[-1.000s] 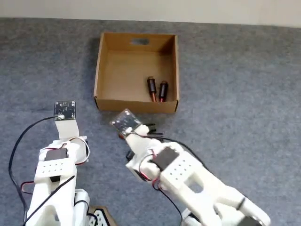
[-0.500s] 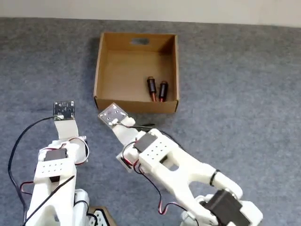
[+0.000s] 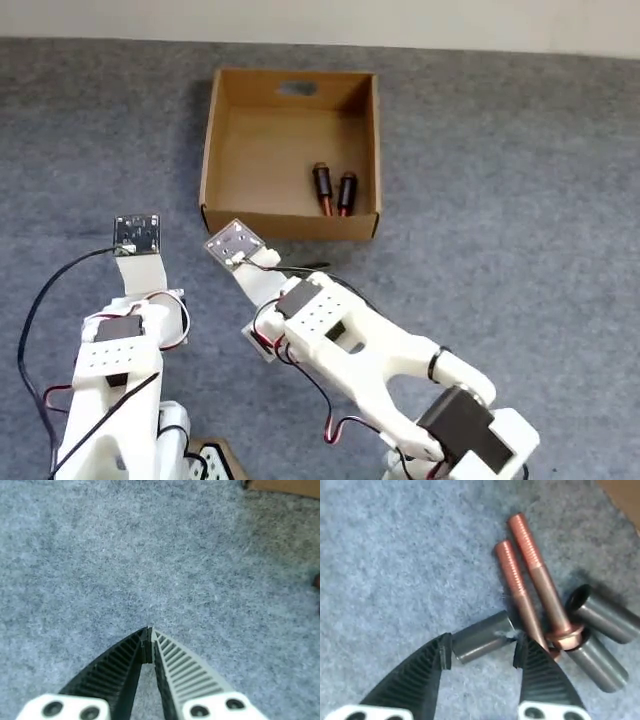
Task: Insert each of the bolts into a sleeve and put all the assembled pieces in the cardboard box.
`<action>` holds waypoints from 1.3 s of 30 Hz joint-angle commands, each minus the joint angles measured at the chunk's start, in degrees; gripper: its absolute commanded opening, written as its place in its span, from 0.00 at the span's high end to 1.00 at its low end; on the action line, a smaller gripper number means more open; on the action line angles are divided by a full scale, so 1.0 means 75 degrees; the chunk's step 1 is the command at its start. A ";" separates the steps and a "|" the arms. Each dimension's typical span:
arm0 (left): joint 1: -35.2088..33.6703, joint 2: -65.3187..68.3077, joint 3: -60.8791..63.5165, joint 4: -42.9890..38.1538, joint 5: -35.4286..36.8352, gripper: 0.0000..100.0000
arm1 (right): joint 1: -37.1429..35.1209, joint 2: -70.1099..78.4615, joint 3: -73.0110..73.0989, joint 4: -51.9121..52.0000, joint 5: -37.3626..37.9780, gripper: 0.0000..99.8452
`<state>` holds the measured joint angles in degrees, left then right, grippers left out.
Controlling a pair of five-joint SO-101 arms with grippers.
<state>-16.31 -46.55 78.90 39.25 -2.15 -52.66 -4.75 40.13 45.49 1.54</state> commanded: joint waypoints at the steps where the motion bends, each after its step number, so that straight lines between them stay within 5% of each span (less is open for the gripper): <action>1: -0.0111 -0.0158 -0.0064 -0.0105 -0.0023 0.99 | -0.0006 0.0076 -0.0135 -0.0229 -0.0035 0.82; 7: -0.0111 -0.0158 -0.0064 -0.0105 -0.0023 0.99 | -0.0029 0.0088 -0.0135 -0.0522 -0.0105 0.83; 12: -0.0111 -0.0158 -0.0064 -0.0105 -0.0023 0.99 | -0.0006 0.0088 -0.0088 -0.0522 -0.0105 0.94; 39: -0.0111 -0.0158 -0.0053 -0.0105 -0.0023 0.99 | 0.0615 -0.0768 -0.0193 0.1131 -0.0035 0.95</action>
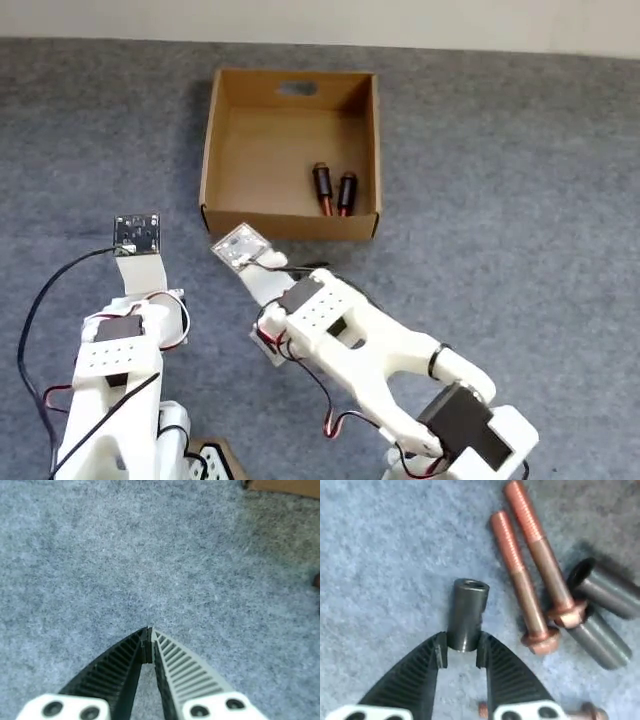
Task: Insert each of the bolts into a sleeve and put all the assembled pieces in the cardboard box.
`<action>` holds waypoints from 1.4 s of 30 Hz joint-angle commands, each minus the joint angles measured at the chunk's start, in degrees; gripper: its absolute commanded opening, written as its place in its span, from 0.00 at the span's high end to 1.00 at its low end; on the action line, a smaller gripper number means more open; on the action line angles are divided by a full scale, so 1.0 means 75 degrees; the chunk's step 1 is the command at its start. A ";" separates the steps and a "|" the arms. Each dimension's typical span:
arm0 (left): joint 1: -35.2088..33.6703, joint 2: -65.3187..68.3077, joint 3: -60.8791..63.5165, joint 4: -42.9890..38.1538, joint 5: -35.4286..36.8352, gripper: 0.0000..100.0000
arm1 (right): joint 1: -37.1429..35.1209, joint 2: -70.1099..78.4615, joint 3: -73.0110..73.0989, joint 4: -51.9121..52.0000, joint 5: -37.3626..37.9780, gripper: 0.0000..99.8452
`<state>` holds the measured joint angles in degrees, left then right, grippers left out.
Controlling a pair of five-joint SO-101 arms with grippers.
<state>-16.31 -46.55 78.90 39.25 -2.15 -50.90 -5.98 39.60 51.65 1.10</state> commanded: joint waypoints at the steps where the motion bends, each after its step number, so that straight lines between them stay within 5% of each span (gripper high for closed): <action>1: -0.0111 -0.0158 -0.0053 -0.0105 -0.0023 0.99 | 0.0428 -0.0862 -0.0088 0.0440 0.0023 0.95; 7: -0.0100 -0.0158 -0.0053 -0.0105 -0.0023 0.98 | 0.0147 -0.1799 0.0510 0.0873 0.0023 0.93; 12: -0.0100 -0.0158 -0.0053 -0.0105 -0.0023 0.98 | -0.0193 -0.1366 0.0920 0.0826 0.0023 0.78; 28: -0.0100 -0.0158 -0.0053 -0.0105 -0.0023 0.98 | -0.0193 -0.0006 -0.0381 0.0744 -0.0047 0.78; 37: -0.0100 -0.0158 -0.0053 -0.0105 -0.0023 0.98 | -0.0193 0.0826 -0.0346 0.0088 -0.0047 0.99; 42: -0.0100 -0.0158 -0.0053 -0.0105 -0.0023 0.98 | -0.0193 0.0697 -0.0311 0.0123 -0.0047 0.99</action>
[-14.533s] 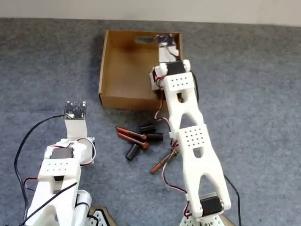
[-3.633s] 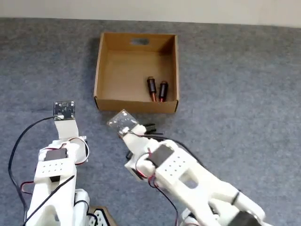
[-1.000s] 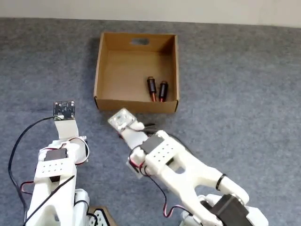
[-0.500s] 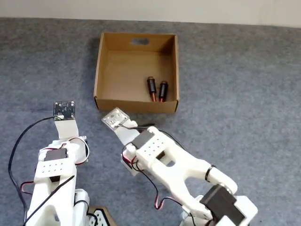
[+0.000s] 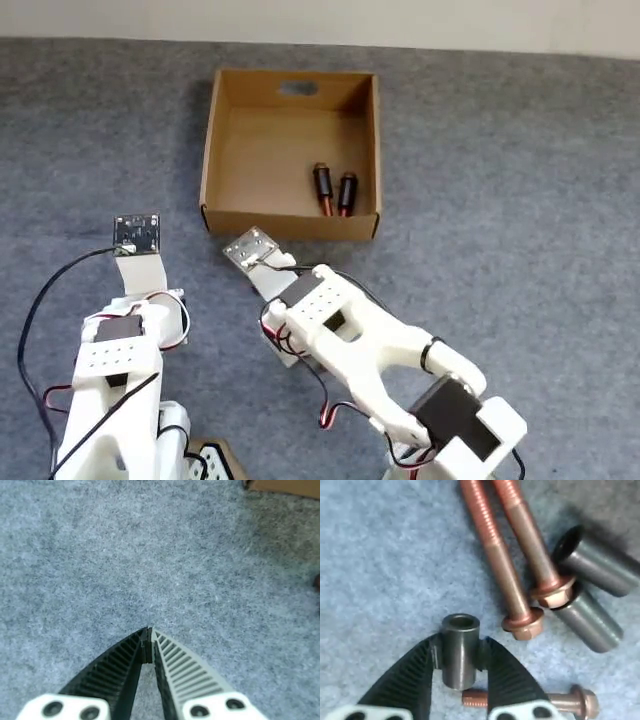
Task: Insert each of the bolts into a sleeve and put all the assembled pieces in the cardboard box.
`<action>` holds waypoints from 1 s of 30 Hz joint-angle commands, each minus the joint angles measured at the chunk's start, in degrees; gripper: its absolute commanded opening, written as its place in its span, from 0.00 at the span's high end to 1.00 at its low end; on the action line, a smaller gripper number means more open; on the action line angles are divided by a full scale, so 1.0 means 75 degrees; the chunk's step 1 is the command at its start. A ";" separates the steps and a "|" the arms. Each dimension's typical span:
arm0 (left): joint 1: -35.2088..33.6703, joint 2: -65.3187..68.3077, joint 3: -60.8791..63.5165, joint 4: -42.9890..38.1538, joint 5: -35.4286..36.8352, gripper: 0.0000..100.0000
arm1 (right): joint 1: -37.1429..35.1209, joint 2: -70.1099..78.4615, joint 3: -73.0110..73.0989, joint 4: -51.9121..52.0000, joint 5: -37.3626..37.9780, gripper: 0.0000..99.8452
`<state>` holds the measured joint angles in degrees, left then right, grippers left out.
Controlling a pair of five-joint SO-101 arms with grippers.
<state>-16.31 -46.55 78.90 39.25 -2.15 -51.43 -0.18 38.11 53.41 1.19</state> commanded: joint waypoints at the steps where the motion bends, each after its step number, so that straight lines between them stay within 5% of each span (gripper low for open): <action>1: -0.0100 -0.0158 -0.0053 -0.0105 -0.0023 0.98 | -0.0123 -0.0229 -0.0088 -0.0064 -0.0059 0.99; 8: -0.0088 -0.0158 -0.0053 -0.0105 -0.0023 0.98 | 0.0920 -0.3018 0.0053 0.1084 0.0000 0.99; 17: -0.0076 -0.0158 -0.0076 -0.0070 -0.0035 0.98 | 0.5609 -0.5703 0.0568 0.1916 -0.0047 0.99; 26: 0.0006 -0.0158 -0.0147 0.0141 -0.0985 0.98 | 0.7473 -0.5902 0.3804 -0.1190 -0.0504 0.99; 30: 0.0990 -0.0135 -0.1143 0.1934 -0.1160 0.98 | 0.7473 -0.5855 0.4343 -0.1811 -0.0750 0.99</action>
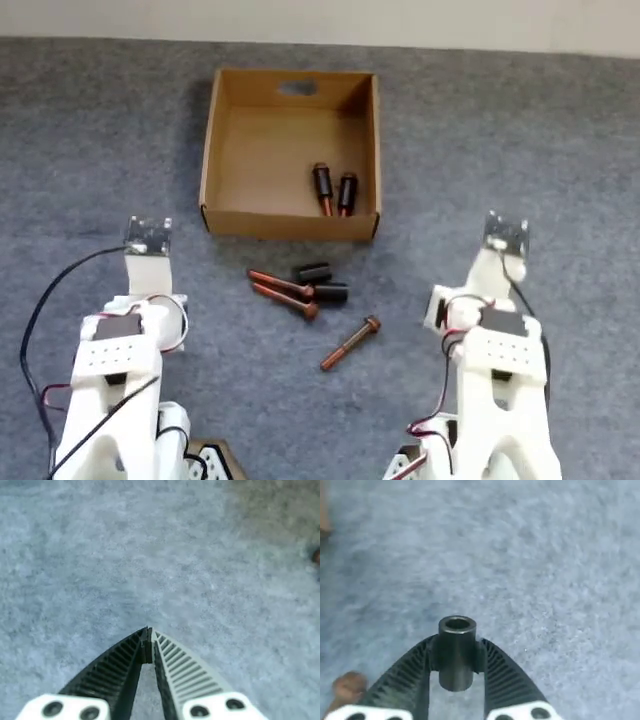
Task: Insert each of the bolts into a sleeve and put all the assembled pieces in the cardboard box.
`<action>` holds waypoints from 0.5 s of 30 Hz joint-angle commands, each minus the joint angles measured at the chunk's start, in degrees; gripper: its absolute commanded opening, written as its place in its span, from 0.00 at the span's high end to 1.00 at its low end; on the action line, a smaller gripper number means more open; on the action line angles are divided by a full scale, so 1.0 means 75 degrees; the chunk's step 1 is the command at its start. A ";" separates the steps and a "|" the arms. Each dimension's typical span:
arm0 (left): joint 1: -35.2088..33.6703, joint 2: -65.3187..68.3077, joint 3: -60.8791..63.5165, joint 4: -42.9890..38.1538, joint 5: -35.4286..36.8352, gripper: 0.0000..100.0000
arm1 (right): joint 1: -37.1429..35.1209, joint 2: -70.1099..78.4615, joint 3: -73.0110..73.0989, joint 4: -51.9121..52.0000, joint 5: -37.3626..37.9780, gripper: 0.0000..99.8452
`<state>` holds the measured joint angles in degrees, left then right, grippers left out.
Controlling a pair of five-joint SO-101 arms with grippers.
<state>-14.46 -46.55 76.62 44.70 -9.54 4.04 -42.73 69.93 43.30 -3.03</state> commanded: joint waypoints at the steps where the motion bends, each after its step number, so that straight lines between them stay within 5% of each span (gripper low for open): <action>1: 0.1155 -0.0111 -0.1155 0.1770 -0.0399 0.98 | 0.0076 -0.0182 0.0135 -0.0486 -0.0188 0.99; 5: 0.2960 -0.0111 -0.1916 0.3048 -0.0903 0.98 | 0.0100 -0.0217 0.0393 -0.0498 -0.0188 0.99; 11: 0.5081 -0.0100 -0.2467 0.3083 -0.0891 0.97 | 0.0088 -0.0229 0.0510 -0.0510 -0.0188 0.99; 15: 0.5914 -0.0088 -0.2608 0.3071 -0.0105 0.85 | 0.0064 -0.0158 0.0522 -0.0510 -0.0188 0.99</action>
<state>25.80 -46.55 59.82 67.47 -14.99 4.13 -43.08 73.98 40.40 -3.74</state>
